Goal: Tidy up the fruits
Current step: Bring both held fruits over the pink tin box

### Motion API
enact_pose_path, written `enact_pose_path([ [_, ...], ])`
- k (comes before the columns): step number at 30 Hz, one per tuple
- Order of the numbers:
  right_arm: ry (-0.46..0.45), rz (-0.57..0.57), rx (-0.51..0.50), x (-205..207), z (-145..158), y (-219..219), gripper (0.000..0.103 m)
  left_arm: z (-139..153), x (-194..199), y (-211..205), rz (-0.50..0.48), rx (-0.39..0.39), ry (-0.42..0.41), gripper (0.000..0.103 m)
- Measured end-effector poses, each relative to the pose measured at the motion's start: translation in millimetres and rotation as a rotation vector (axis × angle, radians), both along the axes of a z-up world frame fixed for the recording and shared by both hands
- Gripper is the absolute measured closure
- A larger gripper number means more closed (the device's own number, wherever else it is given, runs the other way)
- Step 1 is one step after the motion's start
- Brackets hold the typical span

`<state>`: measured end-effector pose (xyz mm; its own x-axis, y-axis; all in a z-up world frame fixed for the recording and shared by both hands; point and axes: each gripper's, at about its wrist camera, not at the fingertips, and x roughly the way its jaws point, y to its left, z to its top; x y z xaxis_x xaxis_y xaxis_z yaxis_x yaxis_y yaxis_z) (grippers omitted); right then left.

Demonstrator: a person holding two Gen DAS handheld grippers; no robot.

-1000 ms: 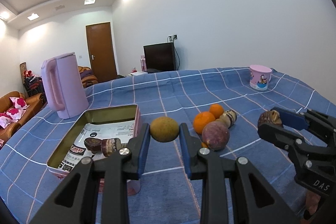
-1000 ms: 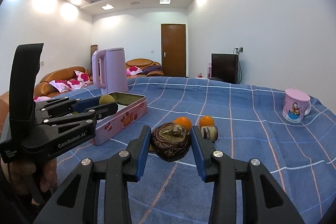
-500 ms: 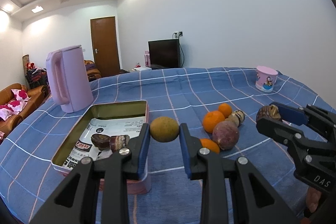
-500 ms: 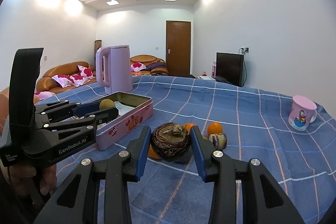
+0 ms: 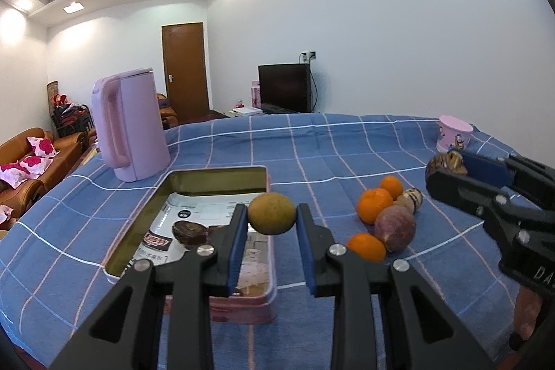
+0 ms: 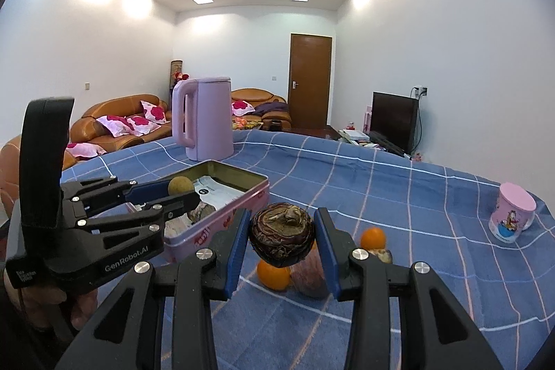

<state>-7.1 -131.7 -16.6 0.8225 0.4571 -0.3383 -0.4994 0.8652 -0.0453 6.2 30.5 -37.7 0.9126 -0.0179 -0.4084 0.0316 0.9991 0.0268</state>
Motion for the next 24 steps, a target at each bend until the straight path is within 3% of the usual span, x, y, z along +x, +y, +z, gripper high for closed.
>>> enact_pose_path([
  [24, 0.057, 0.113, -0.047, 53.5, 17.2, 72.7, 0.063, -6.8, 34.5, 83.4, 0.201, -0.038, 0.079, 0.073],
])
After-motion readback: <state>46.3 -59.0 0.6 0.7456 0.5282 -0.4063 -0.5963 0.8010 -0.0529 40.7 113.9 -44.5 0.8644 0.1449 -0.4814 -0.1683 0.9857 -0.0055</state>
